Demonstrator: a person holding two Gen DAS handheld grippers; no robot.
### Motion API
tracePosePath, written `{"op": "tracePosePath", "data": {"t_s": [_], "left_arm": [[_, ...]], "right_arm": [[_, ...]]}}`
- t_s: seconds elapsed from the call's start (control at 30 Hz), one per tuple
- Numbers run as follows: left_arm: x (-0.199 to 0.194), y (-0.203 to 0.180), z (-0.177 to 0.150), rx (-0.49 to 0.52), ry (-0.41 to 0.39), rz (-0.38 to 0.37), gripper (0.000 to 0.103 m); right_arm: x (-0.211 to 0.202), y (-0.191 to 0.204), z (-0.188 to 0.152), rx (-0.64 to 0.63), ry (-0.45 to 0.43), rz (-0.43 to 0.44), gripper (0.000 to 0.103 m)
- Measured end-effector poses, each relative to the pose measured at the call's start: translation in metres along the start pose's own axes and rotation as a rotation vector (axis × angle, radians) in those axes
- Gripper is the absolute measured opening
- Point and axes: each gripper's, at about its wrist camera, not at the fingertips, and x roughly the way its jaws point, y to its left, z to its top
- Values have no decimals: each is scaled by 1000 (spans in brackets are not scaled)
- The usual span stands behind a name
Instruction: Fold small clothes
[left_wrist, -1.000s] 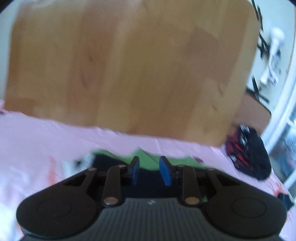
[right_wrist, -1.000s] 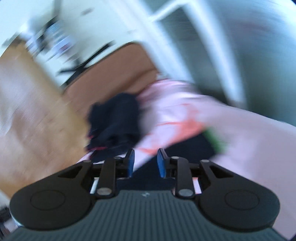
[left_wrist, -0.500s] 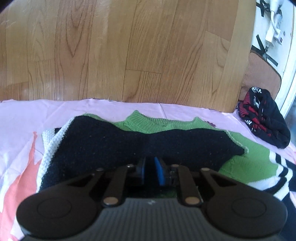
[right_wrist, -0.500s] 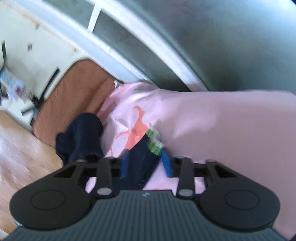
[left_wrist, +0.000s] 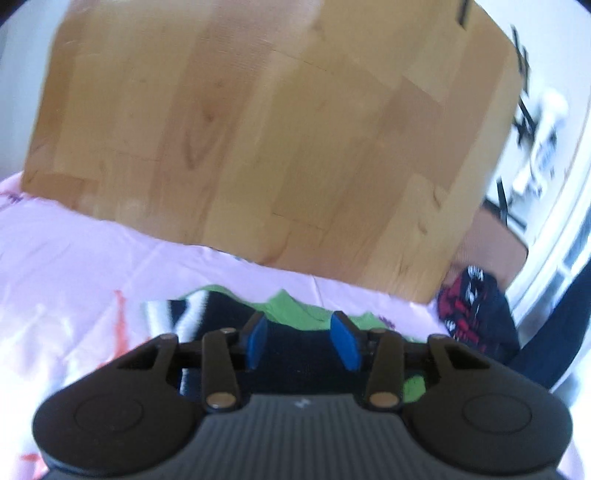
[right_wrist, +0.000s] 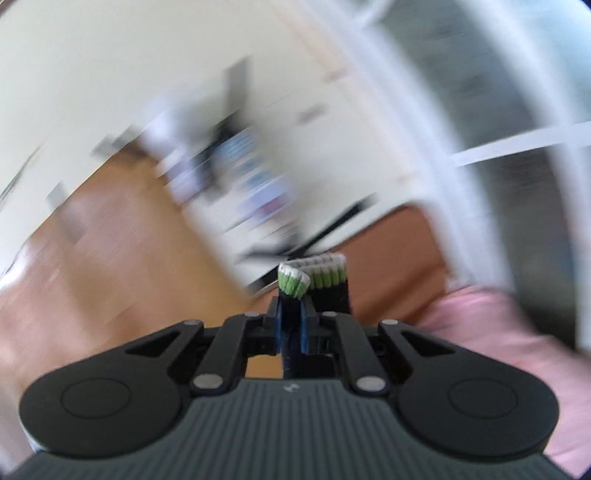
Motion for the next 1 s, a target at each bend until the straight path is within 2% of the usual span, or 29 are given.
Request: {"op": "tracePosePath", "data": {"t_s": [0.17,0.3,0.4,0.43,0.47,0.53,0.6,0.67,0.7,0.8,0.87,0.9,0.93,0.97,1.0], "left_arm": [[-17,35,0,-108,-32,-8,39],[-26,64,-4,-183,-52,-22,39],[-25,78,-7,-222,-35,-29,40],[-23,79,-7,-221,-31,-34,39],[-22,79,-6,-215,-26,-42,40],[-19,76,-6,-197,-11,-60,40],[-15,70,-6,-166,7,-73,40],[-6,62,-6,-133,33,-62,44],[-1,58,-7,-121,49,-51,47],[16,47,-8,-92,105,-22,48],[28,35,-11,-46,133,0,42],[31,28,-14,-15,134,18,28],[34,20,-16,27,130,54,10],[36,15,-18,52,132,81,9],[34,13,-20,50,121,97,9]], "right_arm": [[63,113,-75,-157,196,219,12],[99,193,-156,-275,407,400,14],[113,221,-216,-353,658,527,17],[112,220,-226,-363,707,542,17],[108,214,-227,-363,711,550,18],[105,193,-206,-344,640,506,24],[102,159,-178,-304,546,403,42],[97,116,-152,-267,489,279,51],[95,95,-143,-257,482,215,54],[93,38,-132,-217,498,53,66],[95,8,-138,-154,558,9,71],[98,-1,-144,-119,598,11,70],[102,-10,-150,-89,643,22,68],[105,-10,-157,-80,678,30,36],[106,-13,-159,-90,686,29,14]]}}
